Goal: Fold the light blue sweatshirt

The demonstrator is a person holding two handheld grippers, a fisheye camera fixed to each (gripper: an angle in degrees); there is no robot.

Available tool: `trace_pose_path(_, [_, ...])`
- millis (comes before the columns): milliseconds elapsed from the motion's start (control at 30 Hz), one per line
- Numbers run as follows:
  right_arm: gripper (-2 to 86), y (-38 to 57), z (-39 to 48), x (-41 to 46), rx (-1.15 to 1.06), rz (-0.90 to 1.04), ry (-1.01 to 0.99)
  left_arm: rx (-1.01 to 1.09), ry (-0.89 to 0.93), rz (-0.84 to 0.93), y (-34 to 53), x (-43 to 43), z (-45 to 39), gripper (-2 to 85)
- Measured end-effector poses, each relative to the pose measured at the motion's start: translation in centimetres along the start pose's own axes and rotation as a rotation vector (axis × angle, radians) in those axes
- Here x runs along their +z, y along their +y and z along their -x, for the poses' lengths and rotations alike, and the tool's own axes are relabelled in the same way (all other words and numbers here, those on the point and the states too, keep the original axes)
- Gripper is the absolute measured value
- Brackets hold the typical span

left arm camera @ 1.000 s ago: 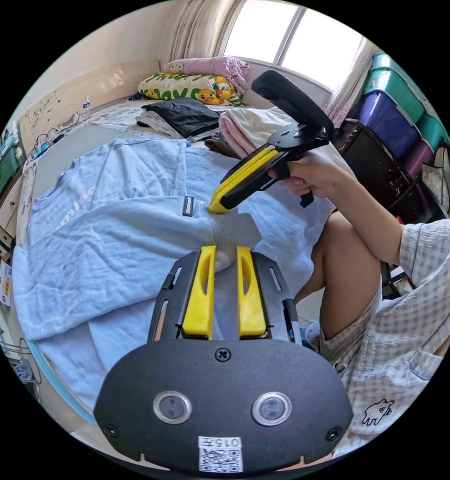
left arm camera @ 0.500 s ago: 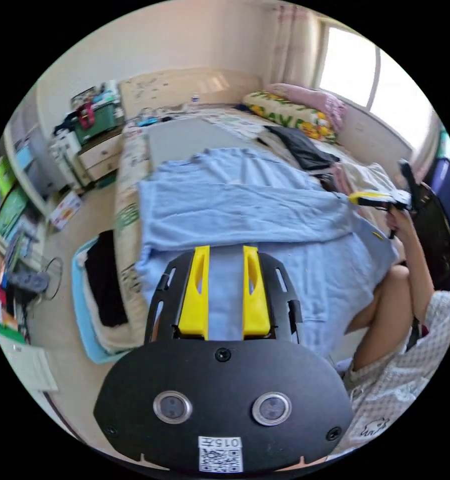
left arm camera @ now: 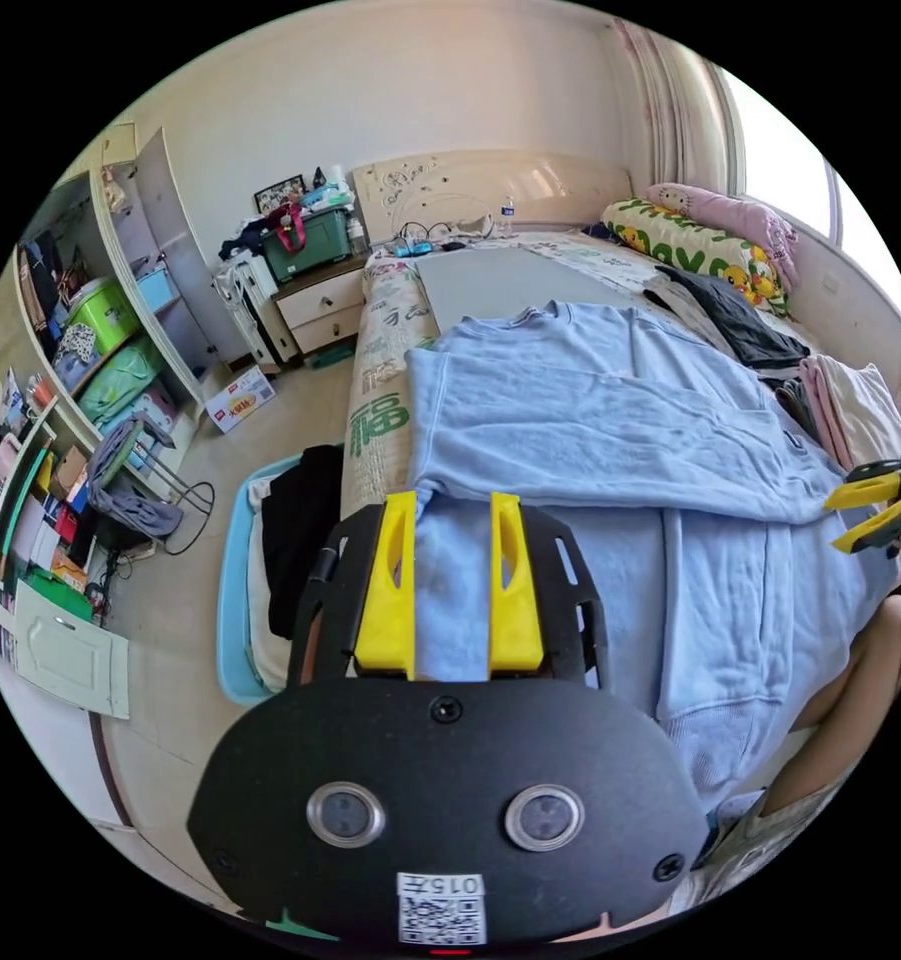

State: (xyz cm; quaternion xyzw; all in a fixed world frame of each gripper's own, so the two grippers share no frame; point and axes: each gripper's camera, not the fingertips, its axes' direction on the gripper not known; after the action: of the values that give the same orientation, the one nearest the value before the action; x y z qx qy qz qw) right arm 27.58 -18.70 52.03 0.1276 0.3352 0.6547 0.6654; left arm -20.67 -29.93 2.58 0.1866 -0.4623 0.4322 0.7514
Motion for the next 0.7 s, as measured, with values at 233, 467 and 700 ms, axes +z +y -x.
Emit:
trace_pose_path(233, [2.9, -0.7, 0.2, 2.0, -0.028, 0.028, -0.1, 0.197, 0.501, -0.072, -2.6, -1.7, -4.9, 10.4])
trace_pose_path(467, [8.1, 3.1, -7.2, -0.9, 0.394, -0.354, -0.013, 0.542, 0.69, -0.09, -3.6, -2.8, -15.8, 10.2])
trace_pose_path(700, [10.8, 0.4, -8.4, 6.7, 0.478, -0.147, -0.003, 0.575, 0.71, -0.074, -5.4, -0.4, -19.2, 9.6])
